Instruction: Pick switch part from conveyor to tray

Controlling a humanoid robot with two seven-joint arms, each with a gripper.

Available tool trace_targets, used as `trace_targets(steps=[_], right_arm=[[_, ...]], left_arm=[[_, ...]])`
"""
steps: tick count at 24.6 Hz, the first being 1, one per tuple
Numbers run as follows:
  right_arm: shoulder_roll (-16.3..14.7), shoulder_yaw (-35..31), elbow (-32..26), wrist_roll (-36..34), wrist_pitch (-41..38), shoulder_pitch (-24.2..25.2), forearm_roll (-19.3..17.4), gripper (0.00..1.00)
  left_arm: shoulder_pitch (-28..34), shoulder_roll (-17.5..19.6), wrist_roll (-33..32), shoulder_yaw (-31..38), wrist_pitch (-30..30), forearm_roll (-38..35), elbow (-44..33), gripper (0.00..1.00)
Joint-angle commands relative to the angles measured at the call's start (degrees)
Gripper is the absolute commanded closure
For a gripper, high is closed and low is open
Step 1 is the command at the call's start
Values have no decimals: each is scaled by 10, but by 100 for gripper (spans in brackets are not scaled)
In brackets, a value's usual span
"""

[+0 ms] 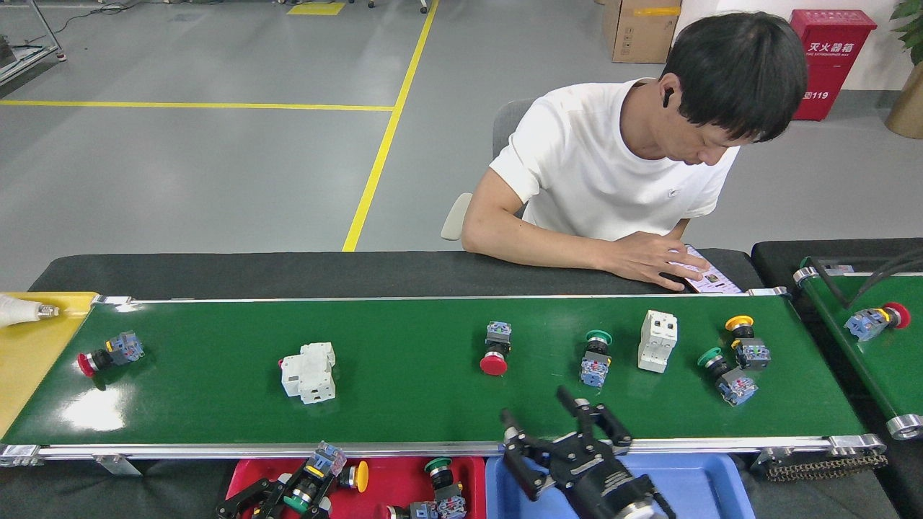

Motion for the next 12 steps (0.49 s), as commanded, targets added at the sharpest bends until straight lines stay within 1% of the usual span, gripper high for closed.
trace_targets(steps=[1, 3, 4, 6, 8, 10, 11, 12], right_arm=[[-8, -19, -10, -39, 21, 21, 0, 5], [-9, -36, -10, -81, 22, 53, 0, 5], [-9, -45, -10, -90, 22, 66, 0, 4], [-7, -60, -10, -90, 23, 79, 0, 3], [-1, -65, -10, -89, 25, 79, 0, 3], [2, -63, -7, -88, 58, 64, 4, 3], [1, -58, -1, -86, 82, 45, 10, 3], [2, -47, 13, -81, 104, 21, 25, 4]], left_arm=[[-1, 3, 6, 7, -2, -1, -7, 0], [-1, -3, 6, 20, 0, 1, -7, 0], [0, -7, 5, 35, 2, 2, -7, 0], [3, -31, 0, 74, 7, 6, -7, 0], [3, -75, -18, 130, 7, 12, -7, 0], [3, -117, -60, 195, 4, 23, -7, 0], [3, -125, -75, 218, 3, 36, -7, 0], [4, -127, -82, 231, 4, 46, -6, 0]])
